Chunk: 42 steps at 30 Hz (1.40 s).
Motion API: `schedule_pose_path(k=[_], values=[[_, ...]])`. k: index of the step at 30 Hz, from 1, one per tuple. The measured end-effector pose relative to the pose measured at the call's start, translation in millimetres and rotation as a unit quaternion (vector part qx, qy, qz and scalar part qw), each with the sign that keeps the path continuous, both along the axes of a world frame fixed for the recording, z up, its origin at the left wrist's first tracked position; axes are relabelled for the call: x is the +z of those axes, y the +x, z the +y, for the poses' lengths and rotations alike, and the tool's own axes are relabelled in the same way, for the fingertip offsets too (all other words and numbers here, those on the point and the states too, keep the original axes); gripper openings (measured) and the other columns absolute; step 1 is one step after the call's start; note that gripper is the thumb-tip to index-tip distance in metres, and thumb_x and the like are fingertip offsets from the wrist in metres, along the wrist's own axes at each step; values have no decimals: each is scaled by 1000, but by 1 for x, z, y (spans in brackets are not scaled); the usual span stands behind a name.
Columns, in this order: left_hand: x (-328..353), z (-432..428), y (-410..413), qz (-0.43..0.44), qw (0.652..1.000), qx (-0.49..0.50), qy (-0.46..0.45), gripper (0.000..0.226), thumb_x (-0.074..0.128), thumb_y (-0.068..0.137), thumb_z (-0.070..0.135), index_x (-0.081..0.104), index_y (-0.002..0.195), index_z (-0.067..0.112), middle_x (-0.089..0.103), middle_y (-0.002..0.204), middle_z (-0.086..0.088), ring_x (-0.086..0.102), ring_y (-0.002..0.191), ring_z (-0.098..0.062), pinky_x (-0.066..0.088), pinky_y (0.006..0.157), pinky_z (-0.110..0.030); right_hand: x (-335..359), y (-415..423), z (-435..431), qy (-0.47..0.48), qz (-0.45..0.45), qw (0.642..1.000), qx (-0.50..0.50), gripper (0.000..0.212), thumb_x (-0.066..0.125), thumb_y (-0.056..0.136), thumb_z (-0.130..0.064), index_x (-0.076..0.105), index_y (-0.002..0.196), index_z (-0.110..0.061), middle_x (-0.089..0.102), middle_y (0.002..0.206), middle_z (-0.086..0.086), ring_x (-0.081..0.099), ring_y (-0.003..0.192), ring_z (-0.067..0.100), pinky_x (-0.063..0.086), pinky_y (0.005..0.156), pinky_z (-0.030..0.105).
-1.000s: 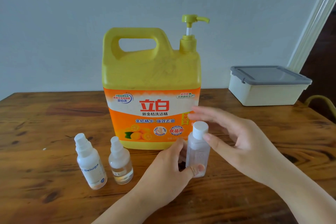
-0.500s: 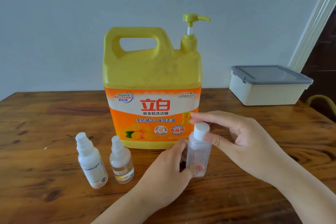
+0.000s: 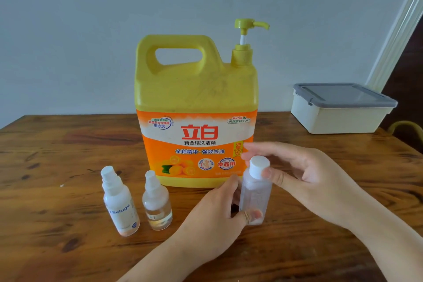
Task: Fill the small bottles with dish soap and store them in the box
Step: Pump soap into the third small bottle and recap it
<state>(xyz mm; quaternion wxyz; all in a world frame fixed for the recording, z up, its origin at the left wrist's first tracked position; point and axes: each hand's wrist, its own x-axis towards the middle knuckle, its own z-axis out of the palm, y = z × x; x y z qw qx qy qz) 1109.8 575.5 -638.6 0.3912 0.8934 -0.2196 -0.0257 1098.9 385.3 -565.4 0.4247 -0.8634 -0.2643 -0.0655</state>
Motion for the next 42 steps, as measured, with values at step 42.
schedule_pose_path(k=[42], values=[[-3, 0, -15, -53, 998, 31, -34, 39, 63, 86, 53, 57, 121, 37, 65, 115, 24, 58, 99, 8, 47, 83, -9, -18, -1, 23, -42, 4, 998, -37, 63, 63, 64, -74, 42, 120, -55, 55, 110, -39, 50, 105, -18, 43, 75, 1]])
